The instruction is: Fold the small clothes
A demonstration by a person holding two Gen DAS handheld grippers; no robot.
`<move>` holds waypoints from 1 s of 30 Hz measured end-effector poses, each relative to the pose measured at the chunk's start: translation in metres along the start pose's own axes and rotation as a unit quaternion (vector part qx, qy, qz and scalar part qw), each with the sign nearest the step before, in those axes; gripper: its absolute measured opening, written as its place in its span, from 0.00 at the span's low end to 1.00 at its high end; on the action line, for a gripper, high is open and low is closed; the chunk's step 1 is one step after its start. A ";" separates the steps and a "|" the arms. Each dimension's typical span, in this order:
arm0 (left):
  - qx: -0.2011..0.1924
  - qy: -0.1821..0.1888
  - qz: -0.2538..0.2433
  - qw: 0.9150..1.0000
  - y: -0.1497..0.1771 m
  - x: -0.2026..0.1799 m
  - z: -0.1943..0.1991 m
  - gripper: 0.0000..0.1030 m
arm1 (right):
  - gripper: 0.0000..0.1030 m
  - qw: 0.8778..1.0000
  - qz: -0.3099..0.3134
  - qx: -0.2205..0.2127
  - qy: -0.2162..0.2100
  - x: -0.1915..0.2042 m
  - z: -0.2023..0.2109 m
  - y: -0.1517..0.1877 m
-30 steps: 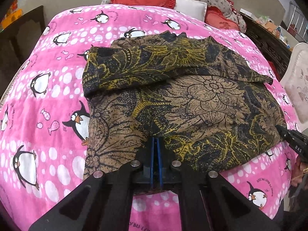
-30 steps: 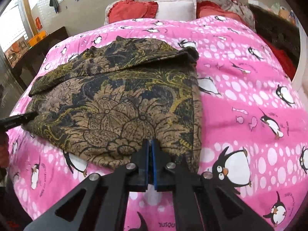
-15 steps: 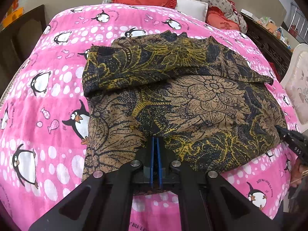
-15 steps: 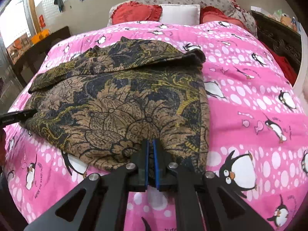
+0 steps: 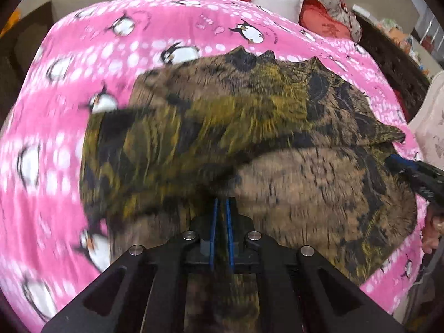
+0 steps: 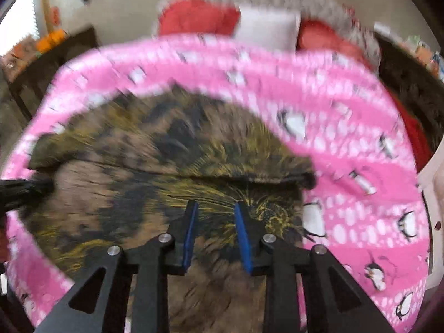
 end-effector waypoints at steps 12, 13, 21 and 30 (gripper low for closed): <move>-0.079 -0.045 0.039 0.995 -0.126 0.049 -0.023 0.00 | 0.30 0.995 -0.091 -0.043 -0.009 -0.028 -0.055 -0.093; -0.090 -0.041 0.048 0.994 -0.126 0.049 -0.018 0.00 | 0.30 0.993 -0.105 -0.057 -0.005 -0.031 -0.053 -0.097; -0.127 -0.018 0.006 0.992 -0.104 0.007 -0.043 0.10 | 0.32 0.991 -0.047 -0.120 0.042 -0.005 -0.052 -0.094; -0.132 0.063 0.078 0.986 -0.102 0.027 -0.055 0.11 | 0.39 0.989 0.002 -0.112 0.093 0.004 -0.075 -0.083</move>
Point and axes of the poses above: each gripper's, at about its wrist camera, not at the fingertips, and z roughly against the way its jaws point, x to its left, y to its underside, the point moved 7 cm from there along -z, roughly the way its jaws point, and after that the axes turned 5 degrees about -z, right-handed, at the moved point
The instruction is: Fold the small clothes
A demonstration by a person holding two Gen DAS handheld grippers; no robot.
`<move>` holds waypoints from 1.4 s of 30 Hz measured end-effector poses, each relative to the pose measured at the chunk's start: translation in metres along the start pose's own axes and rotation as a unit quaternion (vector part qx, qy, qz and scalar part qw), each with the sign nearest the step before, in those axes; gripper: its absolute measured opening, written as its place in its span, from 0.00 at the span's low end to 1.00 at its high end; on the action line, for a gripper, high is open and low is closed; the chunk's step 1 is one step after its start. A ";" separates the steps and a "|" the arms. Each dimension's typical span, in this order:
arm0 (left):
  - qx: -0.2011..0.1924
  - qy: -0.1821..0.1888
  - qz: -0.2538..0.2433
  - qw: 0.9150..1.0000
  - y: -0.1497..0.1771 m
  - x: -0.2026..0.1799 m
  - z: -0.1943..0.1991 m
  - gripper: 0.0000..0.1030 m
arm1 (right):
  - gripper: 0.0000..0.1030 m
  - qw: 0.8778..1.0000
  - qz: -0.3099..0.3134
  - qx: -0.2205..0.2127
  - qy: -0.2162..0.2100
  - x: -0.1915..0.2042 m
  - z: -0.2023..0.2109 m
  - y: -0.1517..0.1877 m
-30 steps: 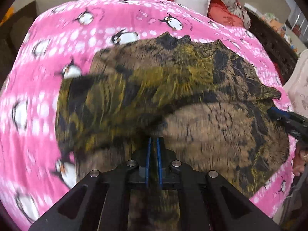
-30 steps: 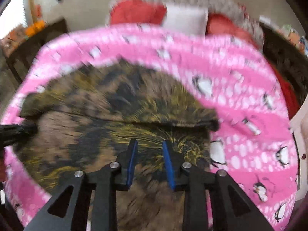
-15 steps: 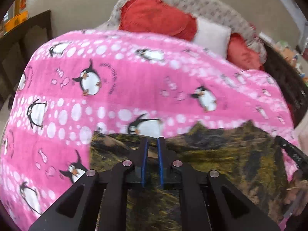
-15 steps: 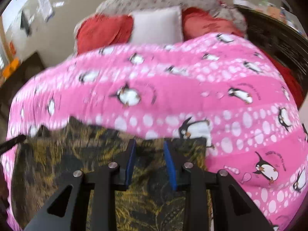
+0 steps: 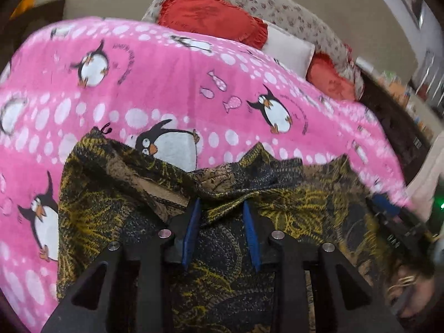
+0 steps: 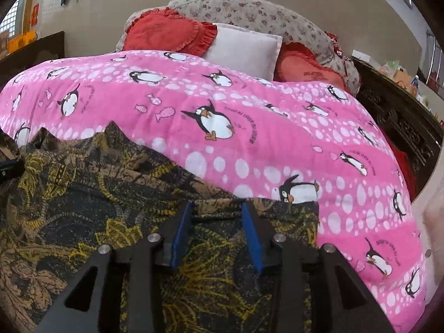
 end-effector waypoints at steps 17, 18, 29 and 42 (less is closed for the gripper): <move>-0.001 -0.076 -0.056 0.996 -0.028 0.016 0.021 0.10 | 0.41 1.000 -0.015 0.003 -0.017 -0.004 -0.005 -0.001; -0.025 -0.130 -0.075 0.988 -0.043 0.030 0.036 0.10 | 0.41 1.000 -0.015 0.003 -0.017 -0.004 -0.005 -0.001; -0.008 -0.051 -0.041 0.998 -0.018 0.005 0.085 0.10 | 0.41 1.000 -0.015 0.004 -0.015 -0.004 -0.006 0.000; 0.016 -0.110 0.005 0.994 -0.031 0.031 0.025 0.10 | 0.41 1.000 -0.012 0.004 -0.010 -0.003 -0.006 0.000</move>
Point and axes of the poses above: each gripper's, at about its wrist camera, not at the fingertips, and z roughly against the way its jaws point, x to its left, y to its underside, the point moved 7 cm from there along -z, roughly the way its jaws point, and after that the axes turned 5 degrees about -z, right-handed, at the moved point
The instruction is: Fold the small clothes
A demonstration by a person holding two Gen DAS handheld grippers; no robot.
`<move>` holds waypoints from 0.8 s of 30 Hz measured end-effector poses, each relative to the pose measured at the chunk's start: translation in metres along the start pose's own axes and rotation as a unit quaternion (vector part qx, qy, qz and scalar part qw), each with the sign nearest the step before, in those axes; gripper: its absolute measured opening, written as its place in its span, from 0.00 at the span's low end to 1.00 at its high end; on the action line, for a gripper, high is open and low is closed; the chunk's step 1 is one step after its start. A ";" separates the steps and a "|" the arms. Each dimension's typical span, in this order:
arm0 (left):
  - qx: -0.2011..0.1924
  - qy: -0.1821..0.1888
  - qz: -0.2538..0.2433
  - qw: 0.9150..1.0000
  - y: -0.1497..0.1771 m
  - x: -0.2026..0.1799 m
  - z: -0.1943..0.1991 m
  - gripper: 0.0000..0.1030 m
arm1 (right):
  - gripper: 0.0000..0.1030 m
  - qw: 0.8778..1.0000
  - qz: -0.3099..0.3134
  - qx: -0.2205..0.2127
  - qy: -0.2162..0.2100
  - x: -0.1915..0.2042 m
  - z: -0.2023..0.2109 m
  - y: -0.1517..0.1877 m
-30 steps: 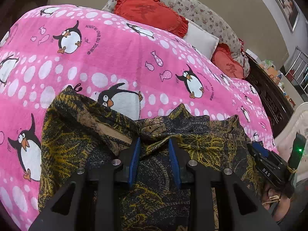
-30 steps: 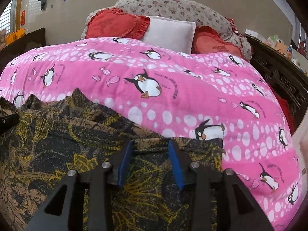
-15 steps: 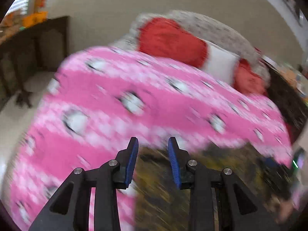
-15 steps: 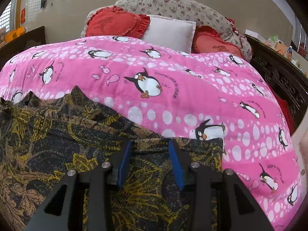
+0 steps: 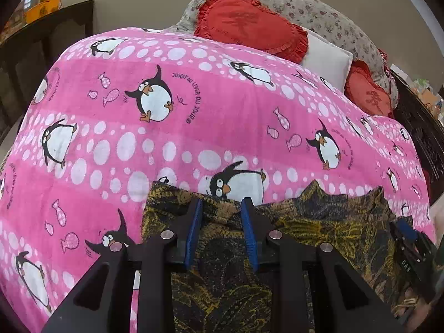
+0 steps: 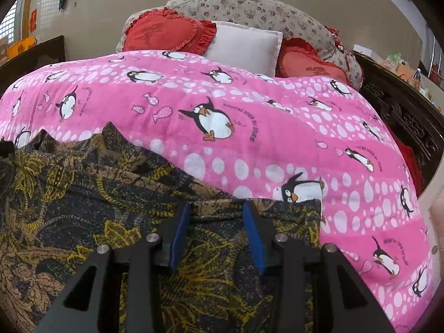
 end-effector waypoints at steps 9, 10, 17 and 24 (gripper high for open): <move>-0.002 0.055 0.018 0.998 0.011 0.002 -0.011 0.43 | 0.41 1.000 0.002 0.001 0.002 0.001 0.000 0.000; -0.004 0.068 0.021 0.997 0.010 0.002 -0.013 0.45 | 0.41 1.000 0.002 0.001 0.003 0.001 0.001 0.000; -0.023 0.077 0.022 0.997 0.017 0.007 -0.009 0.45 | 0.41 1.000 0.003 0.001 0.004 0.002 0.001 0.001; -0.013 0.028 -0.016 0.999 0.015 -0.008 -0.013 0.46 | 0.41 1.000 0.003 0.001 0.004 0.001 0.001 0.001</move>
Point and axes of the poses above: each gripper's, at about its wrist camera, not at the fingertips, and z roughly against the way its jaws point, x to its left, y to its underside, the point moved 7 cm from there along -z, roughly the way its jaws point, and after that the axes turned 5 degrees about -z, right-handed, at the moved point
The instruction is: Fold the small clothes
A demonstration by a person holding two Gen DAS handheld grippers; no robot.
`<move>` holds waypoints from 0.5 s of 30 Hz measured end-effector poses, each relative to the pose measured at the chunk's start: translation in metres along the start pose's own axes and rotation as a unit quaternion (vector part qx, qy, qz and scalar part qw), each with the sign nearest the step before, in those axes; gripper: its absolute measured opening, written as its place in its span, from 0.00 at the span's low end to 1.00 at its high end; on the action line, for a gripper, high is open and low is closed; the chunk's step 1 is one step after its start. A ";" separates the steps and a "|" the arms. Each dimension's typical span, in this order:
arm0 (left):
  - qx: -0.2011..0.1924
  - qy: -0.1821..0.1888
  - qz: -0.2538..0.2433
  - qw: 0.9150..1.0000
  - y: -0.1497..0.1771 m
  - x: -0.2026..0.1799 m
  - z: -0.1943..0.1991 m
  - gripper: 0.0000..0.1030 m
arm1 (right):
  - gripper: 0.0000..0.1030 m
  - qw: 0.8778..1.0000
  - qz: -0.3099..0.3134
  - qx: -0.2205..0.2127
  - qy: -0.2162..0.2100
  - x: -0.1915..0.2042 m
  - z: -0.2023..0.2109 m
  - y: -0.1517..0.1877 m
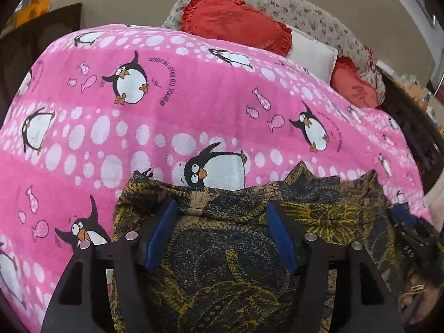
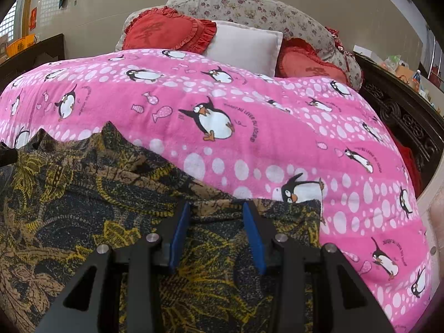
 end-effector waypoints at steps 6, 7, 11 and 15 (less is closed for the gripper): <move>0.007 0.003 -0.002 1.000 0.000 -0.002 -0.003 0.49 | 0.41 1.000 -0.002 0.001 -0.002 0.000 0.000 0.000; 0.013 0.000 -0.006 1.000 0.000 -0.003 -0.003 0.49 | 0.41 1.000 -0.002 0.002 -0.002 0.000 -0.001 0.000; 0.039 -0.010 -0.021 0.999 0.000 -0.006 0.030 0.46 | 0.42 1.000 -0.002 0.007 -0.002 -0.001 -0.001 0.000; -0.021 0.018 -0.009 1.000 0.017 -0.001 0.118 0.46 | 0.70 0.999 -0.022 0.019 0.022 -0.013 0.003 -0.002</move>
Point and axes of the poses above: each gripper's, at about its wrist camera, not at the fingertips, and z roughly against the way its jaws point, x to its left, y to its underside, the point moved 7 cm from there along -z, roughly the way its jaws point, and after that the axes turned 5 degrees about -z, right-handed, at the moved point
